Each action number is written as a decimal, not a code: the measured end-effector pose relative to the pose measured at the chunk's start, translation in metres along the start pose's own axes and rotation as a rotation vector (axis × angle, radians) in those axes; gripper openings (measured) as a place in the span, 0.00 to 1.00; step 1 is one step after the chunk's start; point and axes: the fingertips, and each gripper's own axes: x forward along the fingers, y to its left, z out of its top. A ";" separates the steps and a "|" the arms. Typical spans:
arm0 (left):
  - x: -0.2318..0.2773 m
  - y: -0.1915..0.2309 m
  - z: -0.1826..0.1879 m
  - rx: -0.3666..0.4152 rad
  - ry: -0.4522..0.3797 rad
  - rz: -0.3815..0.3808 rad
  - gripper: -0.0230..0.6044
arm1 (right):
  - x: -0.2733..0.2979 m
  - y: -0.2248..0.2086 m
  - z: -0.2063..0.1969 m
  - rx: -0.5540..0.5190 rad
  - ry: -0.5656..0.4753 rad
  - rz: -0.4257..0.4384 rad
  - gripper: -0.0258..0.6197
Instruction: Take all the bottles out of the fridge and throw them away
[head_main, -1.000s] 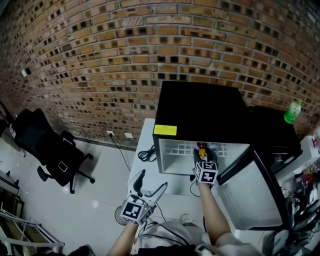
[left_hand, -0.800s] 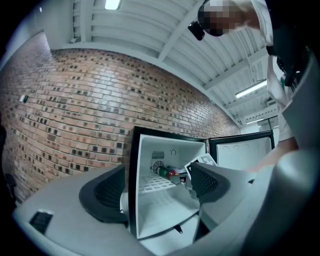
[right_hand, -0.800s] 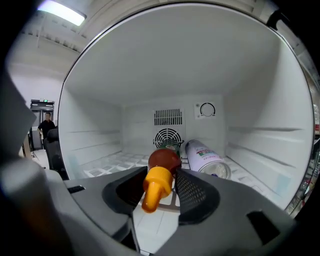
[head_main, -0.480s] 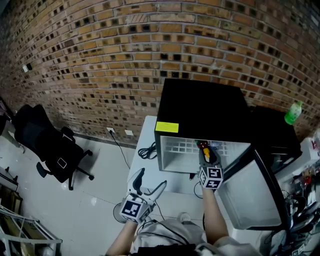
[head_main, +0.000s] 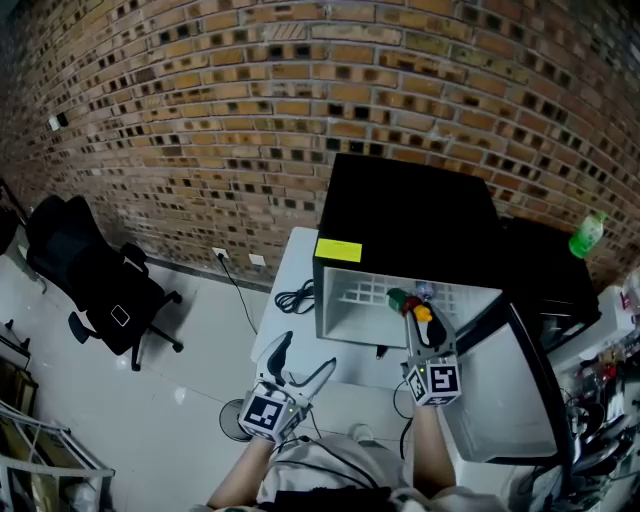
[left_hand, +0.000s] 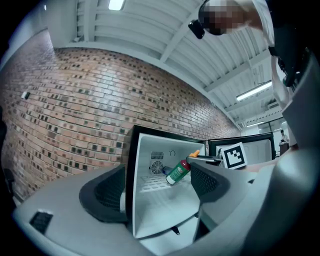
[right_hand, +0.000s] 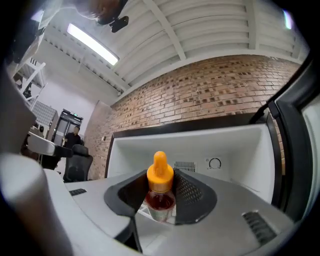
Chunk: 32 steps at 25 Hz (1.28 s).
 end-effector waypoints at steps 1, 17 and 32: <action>0.000 -0.001 0.005 -0.010 -0.003 0.003 0.68 | -0.003 0.005 0.006 -0.008 -0.012 0.021 0.29; -0.100 0.087 0.001 -0.007 -0.032 0.361 0.68 | 0.003 0.204 -0.011 0.205 0.123 0.622 0.29; -0.328 0.141 -0.062 -0.033 0.022 0.955 0.68 | -0.025 0.475 -0.114 0.141 0.333 1.317 0.29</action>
